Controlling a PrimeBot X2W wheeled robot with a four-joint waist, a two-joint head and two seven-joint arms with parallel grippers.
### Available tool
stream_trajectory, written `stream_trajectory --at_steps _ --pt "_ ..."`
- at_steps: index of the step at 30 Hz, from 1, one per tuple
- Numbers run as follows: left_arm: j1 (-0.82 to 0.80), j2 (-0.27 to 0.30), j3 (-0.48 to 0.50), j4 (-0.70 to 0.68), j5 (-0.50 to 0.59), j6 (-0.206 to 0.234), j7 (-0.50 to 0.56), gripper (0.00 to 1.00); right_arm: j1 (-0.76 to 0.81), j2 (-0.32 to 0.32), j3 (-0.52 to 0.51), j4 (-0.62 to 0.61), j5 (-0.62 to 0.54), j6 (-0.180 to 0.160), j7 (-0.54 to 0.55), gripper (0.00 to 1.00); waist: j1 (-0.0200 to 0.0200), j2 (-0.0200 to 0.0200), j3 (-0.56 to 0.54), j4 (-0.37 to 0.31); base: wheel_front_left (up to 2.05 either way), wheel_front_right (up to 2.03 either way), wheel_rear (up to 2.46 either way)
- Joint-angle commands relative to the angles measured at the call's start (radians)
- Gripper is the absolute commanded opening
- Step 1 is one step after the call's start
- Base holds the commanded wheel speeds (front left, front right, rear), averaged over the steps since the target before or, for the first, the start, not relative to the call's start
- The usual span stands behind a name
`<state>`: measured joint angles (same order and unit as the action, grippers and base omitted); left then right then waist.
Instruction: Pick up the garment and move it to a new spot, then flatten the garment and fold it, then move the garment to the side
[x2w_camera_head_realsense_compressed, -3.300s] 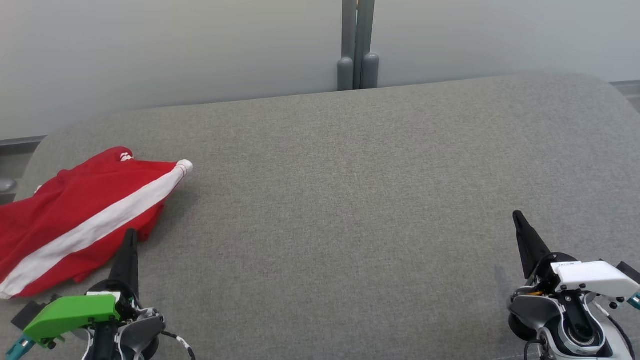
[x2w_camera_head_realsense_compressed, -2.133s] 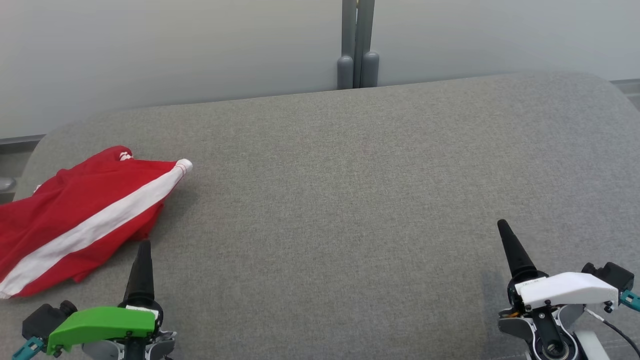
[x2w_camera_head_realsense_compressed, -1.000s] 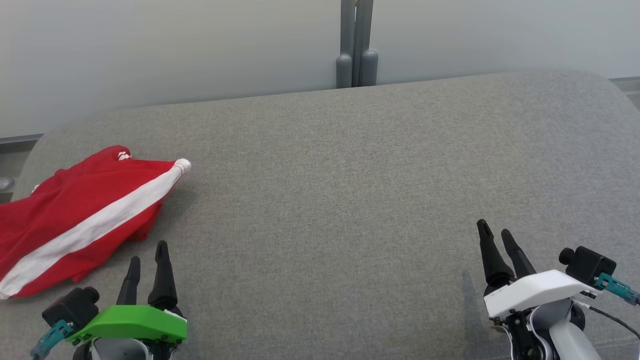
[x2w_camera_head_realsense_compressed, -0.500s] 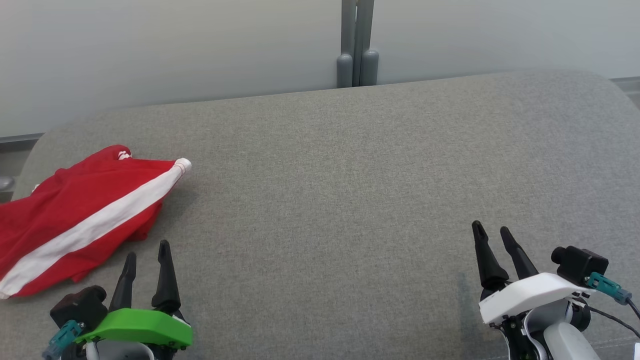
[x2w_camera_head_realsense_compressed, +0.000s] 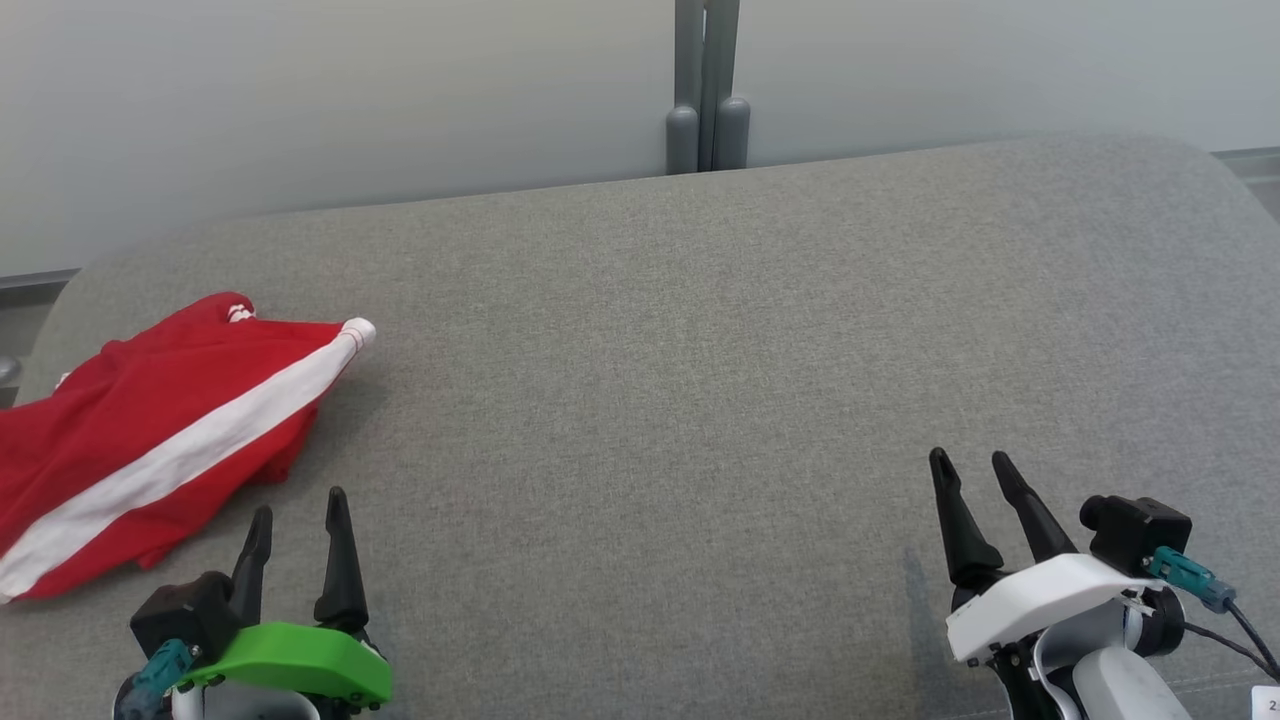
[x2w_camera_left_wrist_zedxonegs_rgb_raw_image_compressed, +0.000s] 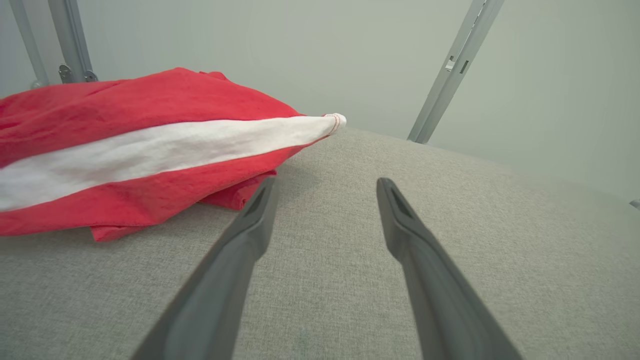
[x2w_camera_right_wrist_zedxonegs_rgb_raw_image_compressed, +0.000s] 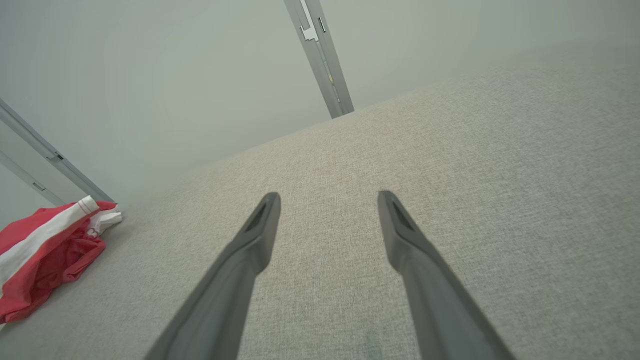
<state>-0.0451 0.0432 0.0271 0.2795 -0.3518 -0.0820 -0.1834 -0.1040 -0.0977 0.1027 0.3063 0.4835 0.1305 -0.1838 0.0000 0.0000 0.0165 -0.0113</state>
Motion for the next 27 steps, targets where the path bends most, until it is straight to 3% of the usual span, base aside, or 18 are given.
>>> stream_trajectory --at_steps 1,27 --pt "-0.01 0.008 0.0 0.0 0.029 0.003 -0.009 1.0 -0.008 -0.007 0.003 -0.003 -0.026 0.0 -0.009 1.0 0.0 0.0 0.0 -0.001 0.0 0.0 0.0" --pt "0.01 0.012 -0.016 0.026 0.255 0.037 -0.063 1.0 0.001 0.01 -0.049 0.006 -0.281 0.0 -0.062 1.0 0.0 0.0 0.003 -0.015 0.0 0.0 0.0"
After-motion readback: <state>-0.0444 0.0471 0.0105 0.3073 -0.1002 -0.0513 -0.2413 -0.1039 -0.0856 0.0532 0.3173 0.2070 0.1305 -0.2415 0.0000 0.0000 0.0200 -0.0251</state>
